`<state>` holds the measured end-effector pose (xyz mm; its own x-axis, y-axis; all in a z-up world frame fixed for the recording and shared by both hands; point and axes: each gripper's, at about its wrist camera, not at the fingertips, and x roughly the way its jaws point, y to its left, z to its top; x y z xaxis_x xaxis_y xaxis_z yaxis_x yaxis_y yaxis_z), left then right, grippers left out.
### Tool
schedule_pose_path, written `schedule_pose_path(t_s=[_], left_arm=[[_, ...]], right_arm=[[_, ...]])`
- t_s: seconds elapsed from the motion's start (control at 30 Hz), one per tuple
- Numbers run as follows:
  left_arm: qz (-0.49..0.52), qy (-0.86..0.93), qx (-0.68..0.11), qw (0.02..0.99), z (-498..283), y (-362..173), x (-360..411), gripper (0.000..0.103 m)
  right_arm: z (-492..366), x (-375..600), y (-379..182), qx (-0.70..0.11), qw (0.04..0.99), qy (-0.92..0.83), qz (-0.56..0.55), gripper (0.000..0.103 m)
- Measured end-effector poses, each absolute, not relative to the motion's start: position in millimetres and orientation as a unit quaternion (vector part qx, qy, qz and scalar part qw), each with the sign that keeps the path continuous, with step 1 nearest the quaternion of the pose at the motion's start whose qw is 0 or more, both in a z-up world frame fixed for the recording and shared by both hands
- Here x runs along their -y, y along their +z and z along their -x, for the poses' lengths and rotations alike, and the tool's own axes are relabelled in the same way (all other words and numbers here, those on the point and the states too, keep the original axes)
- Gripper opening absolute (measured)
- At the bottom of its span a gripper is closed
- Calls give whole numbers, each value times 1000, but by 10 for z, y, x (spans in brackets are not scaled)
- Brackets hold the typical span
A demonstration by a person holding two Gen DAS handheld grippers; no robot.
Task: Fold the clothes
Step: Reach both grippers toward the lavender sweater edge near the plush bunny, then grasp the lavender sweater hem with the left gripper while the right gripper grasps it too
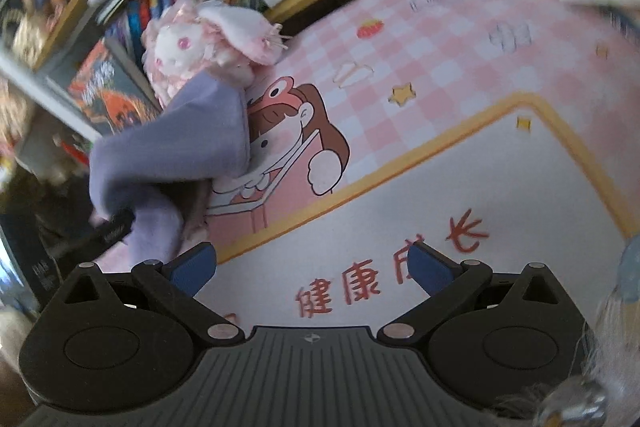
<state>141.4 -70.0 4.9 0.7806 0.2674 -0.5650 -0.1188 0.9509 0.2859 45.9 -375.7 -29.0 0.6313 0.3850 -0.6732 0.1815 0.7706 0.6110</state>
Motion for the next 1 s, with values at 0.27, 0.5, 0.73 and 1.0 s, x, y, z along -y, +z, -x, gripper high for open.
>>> schedule_pose_path(t_s=[0.27,0.5,0.73,1.0], left_arm=[[-115,45,-240,963,-763,645,825,0],[-138,55,-258,955,-636,644,965,10],[-169,56,-292,940,-883,262,1123,78],[-207,63,-292,932,-1458,28,1218,56]], right_arm=[[-732,3824,-411,-434,761,144,-461,103],[-922,3520,-394,-450,740,206,-456,103],[-913,3504,-426,-454,739,214,-449,103],[-898,3936,-409,-418,749,174,-484,102]])
